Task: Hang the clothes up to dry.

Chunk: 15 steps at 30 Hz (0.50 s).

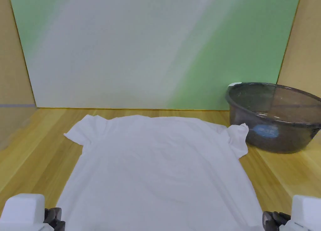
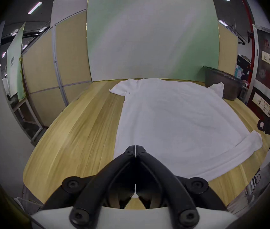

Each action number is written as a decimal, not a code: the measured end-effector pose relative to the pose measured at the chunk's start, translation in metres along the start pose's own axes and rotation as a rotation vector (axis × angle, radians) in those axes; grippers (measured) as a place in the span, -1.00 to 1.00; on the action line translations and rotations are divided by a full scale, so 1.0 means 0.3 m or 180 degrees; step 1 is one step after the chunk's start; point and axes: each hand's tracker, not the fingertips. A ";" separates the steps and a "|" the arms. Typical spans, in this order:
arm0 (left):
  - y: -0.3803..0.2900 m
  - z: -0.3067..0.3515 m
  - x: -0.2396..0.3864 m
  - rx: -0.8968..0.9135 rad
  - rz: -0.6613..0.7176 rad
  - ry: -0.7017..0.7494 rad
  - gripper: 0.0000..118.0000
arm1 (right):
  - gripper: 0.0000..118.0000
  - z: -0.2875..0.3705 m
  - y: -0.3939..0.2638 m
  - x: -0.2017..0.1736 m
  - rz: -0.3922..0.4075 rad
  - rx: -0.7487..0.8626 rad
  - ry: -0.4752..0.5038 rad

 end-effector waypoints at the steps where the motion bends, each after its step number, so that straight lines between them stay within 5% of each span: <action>1: 0.005 -0.001 0.005 0.0022 -0.0022 -0.0008 -1.00 | -1.00 0.000 0.001 0.001 0.0023 -0.0014 -0.0020; 7: 0.070 -0.007 0.076 0.0043 -0.0210 -0.0178 -1.00 | -1.00 0.021 -0.020 -0.010 0.0089 -0.0017 -0.0251; 11: 0.171 -0.007 0.231 0.0188 -0.0680 -0.0904 -1.00 | -0.98 0.043 -0.045 -0.001 0.0003 -0.0046 -0.0327; 12: 0.192 -0.009 0.280 0.0191 -0.0744 -0.1044 -1.00 | -0.83 0.045 -0.055 0.003 -0.0039 -0.0096 -0.0332; 15: 0.220 -0.007 0.374 0.0231 -0.0858 -0.1299 -1.00 | 0.36 0.050 -0.093 0.011 -0.0049 -0.0196 -0.0298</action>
